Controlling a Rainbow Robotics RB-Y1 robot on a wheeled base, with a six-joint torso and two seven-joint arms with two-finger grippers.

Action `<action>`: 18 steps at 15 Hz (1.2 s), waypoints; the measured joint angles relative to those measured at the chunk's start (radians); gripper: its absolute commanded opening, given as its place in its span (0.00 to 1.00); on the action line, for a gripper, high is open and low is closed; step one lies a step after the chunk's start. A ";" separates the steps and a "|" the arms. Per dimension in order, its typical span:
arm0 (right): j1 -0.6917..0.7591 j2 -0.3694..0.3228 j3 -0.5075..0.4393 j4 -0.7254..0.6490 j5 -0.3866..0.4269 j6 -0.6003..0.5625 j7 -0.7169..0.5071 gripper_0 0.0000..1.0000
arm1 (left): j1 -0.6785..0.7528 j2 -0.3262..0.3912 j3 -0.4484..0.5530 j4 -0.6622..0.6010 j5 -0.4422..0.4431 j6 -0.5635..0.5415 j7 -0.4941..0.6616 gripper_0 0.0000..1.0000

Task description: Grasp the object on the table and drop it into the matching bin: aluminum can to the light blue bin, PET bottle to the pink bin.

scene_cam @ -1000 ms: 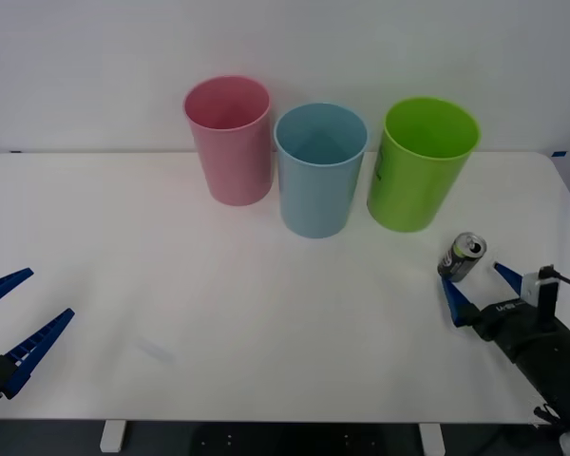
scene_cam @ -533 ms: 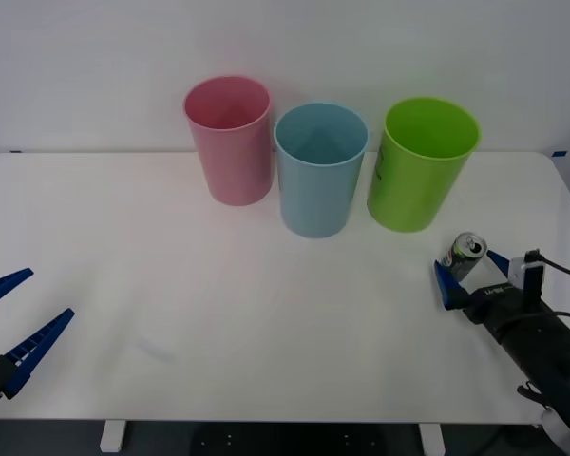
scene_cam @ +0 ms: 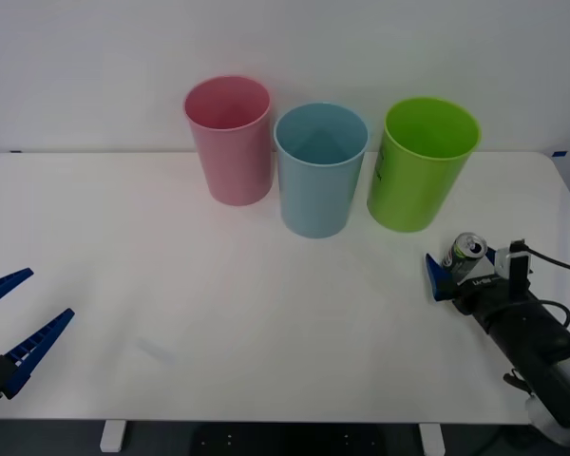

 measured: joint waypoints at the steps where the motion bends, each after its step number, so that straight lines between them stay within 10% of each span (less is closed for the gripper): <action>1: -0.001 0.000 0.002 0.000 0.000 0.004 0.001 1.00 | 0.000 0.000 0.000 0.000 0.000 0.000 0.000 1.00; 2: -0.001 0.000 0.003 0.000 0.000 0.005 0.001 1.00 | 0.000 0.000 0.000 0.000 0.000 0.000 0.000 1.00; 4: 0.000 -0.001 0.004 0.000 0.000 0.005 0.002 0.06 | 0.000 0.000 0.000 0.000 0.000 0.000 0.000 1.00; 5: -0.001 -0.001 0.004 0.000 0.000 0.005 0.001 0.00 | 0.000 0.000 0.000 0.000 0.000 0.000 0.000 1.00; 18: 0.002 -0.001 -0.015 -0.003 0.000 -0.071 -0.004 0.00 | 0.000 0.000 0.000 0.000 0.000 0.000 0.000 1.00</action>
